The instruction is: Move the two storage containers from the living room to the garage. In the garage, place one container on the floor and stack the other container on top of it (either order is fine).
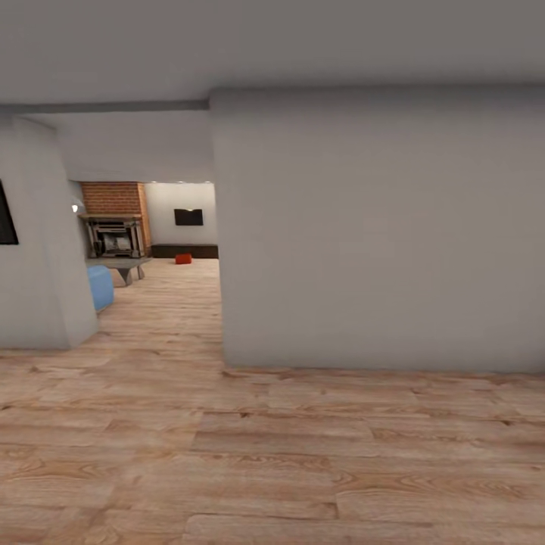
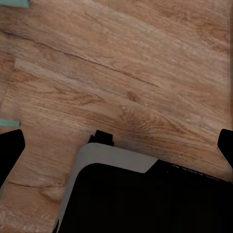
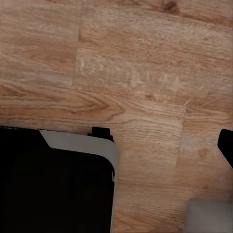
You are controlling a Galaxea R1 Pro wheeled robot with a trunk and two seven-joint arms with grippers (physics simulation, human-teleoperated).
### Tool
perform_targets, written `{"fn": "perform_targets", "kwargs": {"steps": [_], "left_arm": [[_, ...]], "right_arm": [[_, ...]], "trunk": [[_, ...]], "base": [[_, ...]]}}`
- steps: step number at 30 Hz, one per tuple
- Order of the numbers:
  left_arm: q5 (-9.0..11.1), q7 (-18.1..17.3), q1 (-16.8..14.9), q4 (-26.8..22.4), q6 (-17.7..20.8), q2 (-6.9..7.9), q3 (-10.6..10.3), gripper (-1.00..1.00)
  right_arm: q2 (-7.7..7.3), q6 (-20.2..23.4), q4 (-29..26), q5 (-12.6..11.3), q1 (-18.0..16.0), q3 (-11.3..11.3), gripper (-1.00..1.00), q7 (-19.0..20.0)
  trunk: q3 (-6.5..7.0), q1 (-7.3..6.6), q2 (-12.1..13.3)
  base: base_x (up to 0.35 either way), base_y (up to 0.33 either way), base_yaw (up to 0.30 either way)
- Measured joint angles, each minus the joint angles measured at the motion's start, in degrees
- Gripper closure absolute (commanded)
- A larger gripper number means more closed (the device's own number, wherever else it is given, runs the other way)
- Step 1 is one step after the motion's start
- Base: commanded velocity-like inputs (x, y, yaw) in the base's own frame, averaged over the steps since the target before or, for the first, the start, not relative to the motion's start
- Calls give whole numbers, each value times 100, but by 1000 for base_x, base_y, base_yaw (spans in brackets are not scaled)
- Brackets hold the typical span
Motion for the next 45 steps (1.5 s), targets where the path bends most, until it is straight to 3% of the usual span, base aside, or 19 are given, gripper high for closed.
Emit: {"fn": "perform_targets", "kwargs": {"steps": [33, 45], "left_arm": [[0, 0, 0, 0, -6, 0, 0, -100], [0, 0, 0, 0, -6, 1, 0, -100]], "right_arm": [[23, -11, 0, -2, 0, -13, -100, -4], [13, -16, 0, -10, -1, -14, -100, -7]], "trunk": [[0, 0, 0], [0, 0, 0]], "base": [[322, 0, 2], [322, 0, 222]]}}
